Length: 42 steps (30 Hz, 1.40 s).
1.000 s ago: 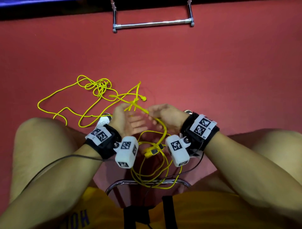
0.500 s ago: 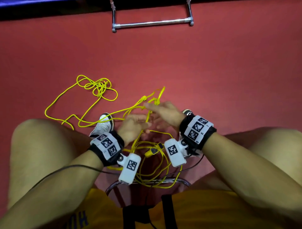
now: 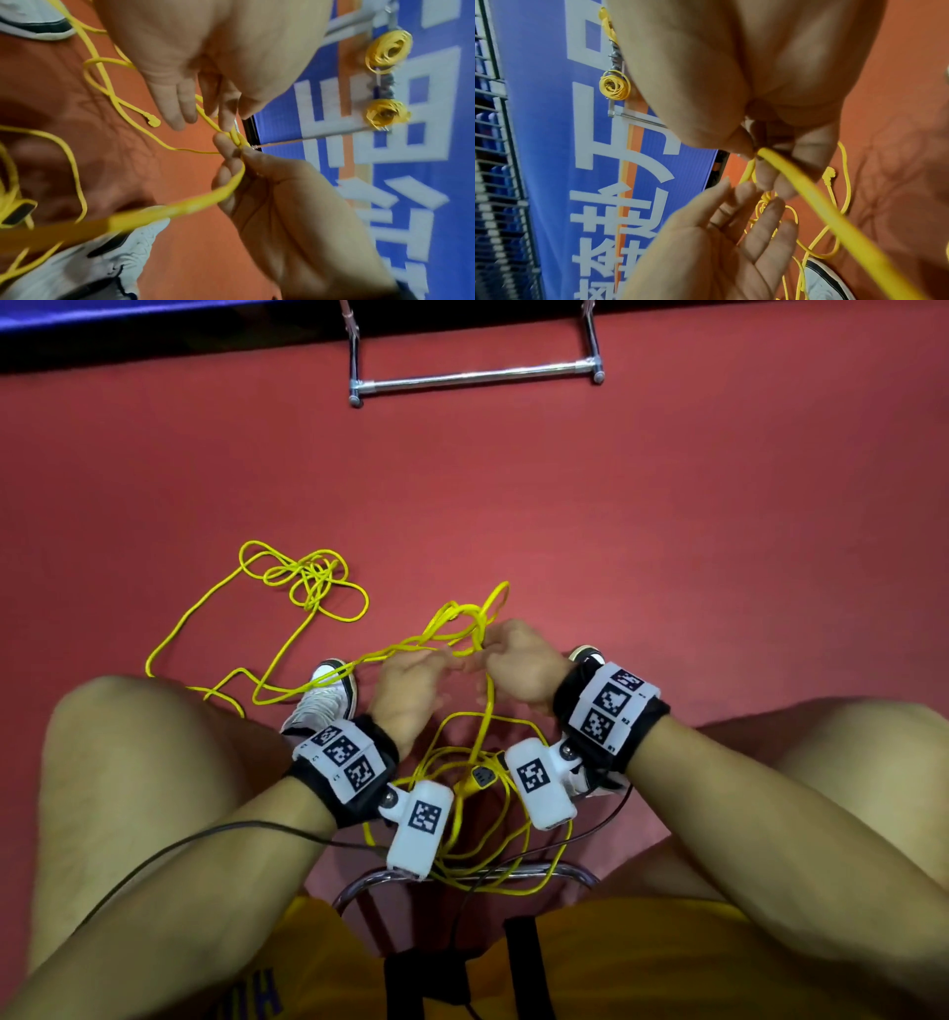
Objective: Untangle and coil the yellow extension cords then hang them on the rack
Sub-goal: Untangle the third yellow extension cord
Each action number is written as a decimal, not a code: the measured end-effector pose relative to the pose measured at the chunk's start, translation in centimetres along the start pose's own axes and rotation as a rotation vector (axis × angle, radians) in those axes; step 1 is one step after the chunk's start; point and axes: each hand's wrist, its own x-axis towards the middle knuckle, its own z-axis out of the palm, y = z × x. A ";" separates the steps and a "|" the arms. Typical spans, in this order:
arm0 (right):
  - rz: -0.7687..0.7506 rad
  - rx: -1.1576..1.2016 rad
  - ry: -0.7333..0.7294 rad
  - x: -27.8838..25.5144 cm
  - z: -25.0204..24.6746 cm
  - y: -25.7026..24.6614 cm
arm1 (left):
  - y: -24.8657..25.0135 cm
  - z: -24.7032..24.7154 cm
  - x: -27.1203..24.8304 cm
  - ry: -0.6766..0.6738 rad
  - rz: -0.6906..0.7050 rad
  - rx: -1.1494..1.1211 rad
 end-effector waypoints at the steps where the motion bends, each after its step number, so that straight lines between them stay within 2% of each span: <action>1: -0.015 -0.047 0.004 -0.1 0.0 -0.3 | 0.0 -0.1 0.3 0.026 -0.008 -0.061; 5: -0.072 -0.299 0.072 -0.7 0.1 -0.4 | 0.5 -0.7 1.1 0.091 0.025 -0.294; 9: -0.141 -0.366 0.147 -0.7 0.1 0.0 | 0.9 -1.1 1.2 0.121 0.095 -0.342; 12: -0.162 -0.307 0.188 -0.3 -0.7 -0.1 | 1.3 -1.5 1.6 0.159 0.143 -0.330; 17: -0.195 -0.159 0.461 0.9 -2.3 0.3 | 2.6 -3.4 3.2 0.329 0.196 -0.361; 21: -0.202 -0.079 0.557 1.3 -2.7 1.0 | 2.8 -4.8 3.9 0.424 0.208 -0.352; 23: -0.165 -0.041 0.621 1.6 -3.4 1.5 | 2.9 -5.5 4.2 0.491 0.187 -0.365; 26: -0.066 0.147 0.748 2.2 -6.0 2.3 | 3.6 -8.3 4.9 0.647 0.175 -0.397; 29: -0.037 0.277 0.742 2.3 -6.4 2.9 | 3.1 -9.9 5.4 0.733 0.126 -0.287; 31: -0.055 0.393 0.606 2.1 -4.9 2.4 | 2.3 -9.8 5.4 0.650 0.053 -0.291; 32: -0.052 0.480 0.510 1.8 -4.1 1.8 | 2.2 -9.4 5.0 0.524 -0.051 -0.269; 34: -0.069 0.628 0.346 0.9 -3.2 0.3 | 2.7 -7.8 3.8 0.186 -0.332 -0.200; 35: -0.099 0.669 0.282 0.5 -3.2 -0.2 | 2.9 -6.9 3.1 0.053 -0.419 -0.161; 36: -0.128 0.692 0.224 0.1 -3.1 -0.5 | 3.0 -5.9 2.6 -0.029 -0.448 -0.134; 38: -0.157 0.713 0.102 -0.4 -2.9 -1.0 | 2.5 -4.4 1.9 -0.098 -0.411 -0.122; 42: -0.168 0.734 -0.175 -1.6 -1.6 -1.4 | 2.3 -3.0 2.1 -0.146 -0.247 -0.170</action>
